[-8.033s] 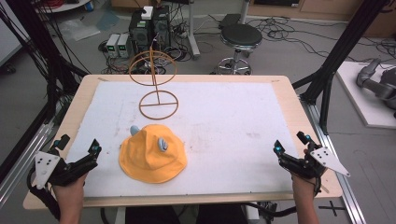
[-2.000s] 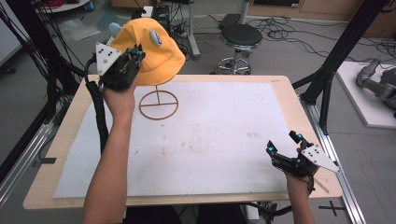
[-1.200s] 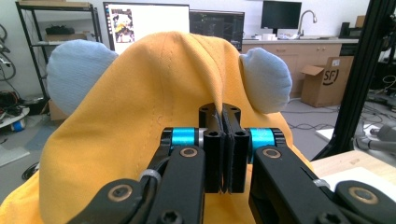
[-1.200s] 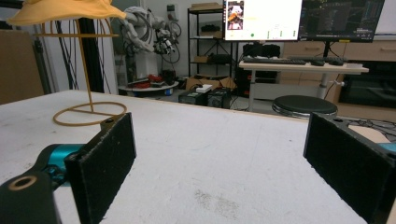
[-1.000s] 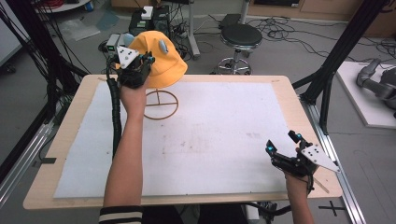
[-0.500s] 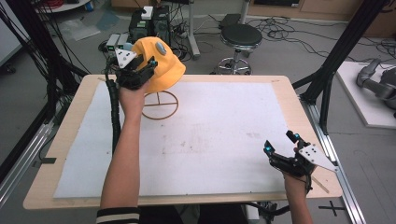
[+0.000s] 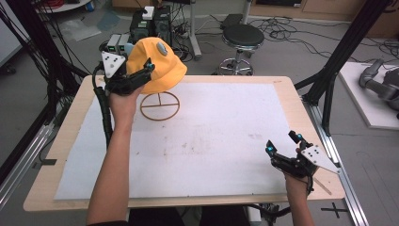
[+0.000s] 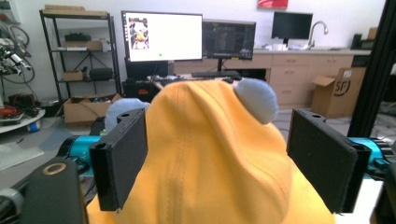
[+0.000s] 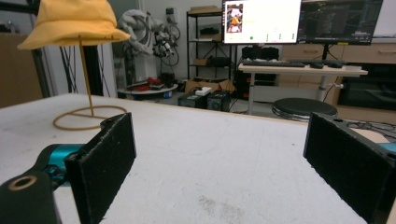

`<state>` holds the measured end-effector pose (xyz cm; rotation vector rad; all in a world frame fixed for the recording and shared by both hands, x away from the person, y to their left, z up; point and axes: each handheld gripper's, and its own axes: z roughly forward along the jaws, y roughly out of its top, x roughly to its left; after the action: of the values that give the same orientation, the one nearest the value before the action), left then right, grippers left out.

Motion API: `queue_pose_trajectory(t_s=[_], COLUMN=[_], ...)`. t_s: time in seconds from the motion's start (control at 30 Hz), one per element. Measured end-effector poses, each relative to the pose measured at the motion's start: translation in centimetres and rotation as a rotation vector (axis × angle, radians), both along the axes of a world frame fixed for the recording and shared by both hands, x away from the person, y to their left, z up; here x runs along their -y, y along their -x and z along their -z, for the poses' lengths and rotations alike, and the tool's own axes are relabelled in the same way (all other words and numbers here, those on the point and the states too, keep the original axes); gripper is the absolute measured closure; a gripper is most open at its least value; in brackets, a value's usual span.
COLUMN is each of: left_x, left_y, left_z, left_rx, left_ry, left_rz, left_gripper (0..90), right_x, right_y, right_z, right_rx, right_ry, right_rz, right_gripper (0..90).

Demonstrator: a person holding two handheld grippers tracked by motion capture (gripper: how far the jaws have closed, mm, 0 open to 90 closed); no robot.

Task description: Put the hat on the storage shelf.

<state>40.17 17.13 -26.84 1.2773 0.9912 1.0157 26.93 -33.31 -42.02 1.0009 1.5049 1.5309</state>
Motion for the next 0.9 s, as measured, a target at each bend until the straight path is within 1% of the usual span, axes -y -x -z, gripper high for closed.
queue_pose_trajectory(t_s=[0.1,0.2,0.3,0.33,0.37,0.53,0.57,0.63,0.73,0.77,0.8,0.9], left_x=[-0.6,-1.3,-2.1,-2.1,-2.5,-3.5,-3.8,-4.2,-4.9,-4.9,-5.3,-6.0], left_y=[1.0,2.1,3.1,3.1,3.9,6.1,6.6,7.5,8.9,8.9,9.8,11.3], left_z=[-0.3,-0.5,-0.7,-0.7,-0.8,-0.9,-0.9,-0.7,-0.2,-0.2,0.3,1.1], left_rx=[0.012,0.033,0.053,0.053,0.061,0.086,0.092,0.097,0.097,0.097,0.094,0.086], left_ry=[0.002,0.021,0.033,0.033,0.031,0.029,0.030,0.030,0.018,0.018,0.015,0.007], left_rz=[0.018,0.037,0.048,0.048,0.057,0.080,0.079,0.079,0.077,0.077,0.080,0.084], left_gripper=[20.5,20.1,19.6,19.6,19.6,19.6,19.6,19.6,19.3,19.2,19.2,19.1], right_x=[0.2,0.3,0.4,0.4,0.3,0.3,0.3,0.3,0.4,0.4,0.5,0.6], right_y=[0.1,0.1,0.0,-0.1,-0.1,-0.1,-0.2,-0.2,-0.1,-0.1,-0.1,-0.1], right_z=[-0.1,-0.1,-0.1,0.0,0.0,-0.1,-0.1,-0.1,-0.2,-0.3,-0.3,-0.4], right_rx=[0.002,0.003,0.005,0.006,0.005,0.019,0.025,0.023,0.026,0.031,0.027,0.035], right_ry=[-0.020,-0.027,-0.020,-0.018,-0.019,-0.017,-0.019,-0.026,-0.034,-0.036,-0.039,-0.047], right_rz=[0.008,0.013,0.017,0.017,0.017,0.037,0.038,0.048,0.050,0.050,0.051,0.057], right_gripper=[9.0,9.0,9.0,9.0,9.0,9.0,9.0,9.0,9.0,9.0,9.0,9.0])
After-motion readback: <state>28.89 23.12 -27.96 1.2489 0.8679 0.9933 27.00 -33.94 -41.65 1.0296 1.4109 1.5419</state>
